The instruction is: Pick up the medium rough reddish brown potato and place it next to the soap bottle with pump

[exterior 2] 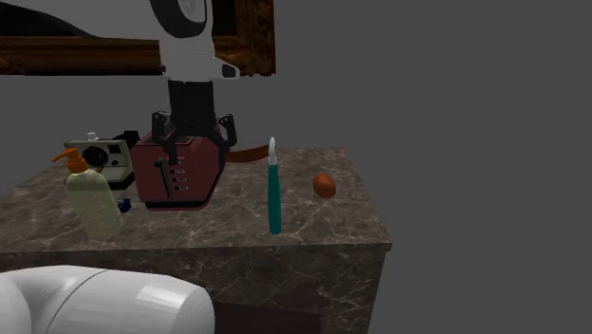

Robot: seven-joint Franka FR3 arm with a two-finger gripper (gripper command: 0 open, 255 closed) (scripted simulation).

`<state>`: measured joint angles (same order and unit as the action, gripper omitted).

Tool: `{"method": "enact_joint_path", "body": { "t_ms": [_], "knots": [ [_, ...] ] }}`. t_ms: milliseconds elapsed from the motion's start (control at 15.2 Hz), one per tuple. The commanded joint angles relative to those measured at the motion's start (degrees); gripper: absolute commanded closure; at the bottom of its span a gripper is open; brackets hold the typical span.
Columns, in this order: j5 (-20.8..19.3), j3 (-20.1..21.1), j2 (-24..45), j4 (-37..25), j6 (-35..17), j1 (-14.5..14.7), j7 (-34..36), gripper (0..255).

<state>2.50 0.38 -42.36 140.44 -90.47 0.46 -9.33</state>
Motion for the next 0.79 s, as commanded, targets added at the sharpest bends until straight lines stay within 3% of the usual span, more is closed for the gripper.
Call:
{"method": "enact_joint_path", "body": {
  "t_ms": [0,726],
  "knots": [
    [0.0,0.0,0.0,0.0,0.0,0.0,0.0,0],
    [-6.13,-7.69,13.98,0.55,-20.26,-3.97,-9.16,0]
  ]
}}
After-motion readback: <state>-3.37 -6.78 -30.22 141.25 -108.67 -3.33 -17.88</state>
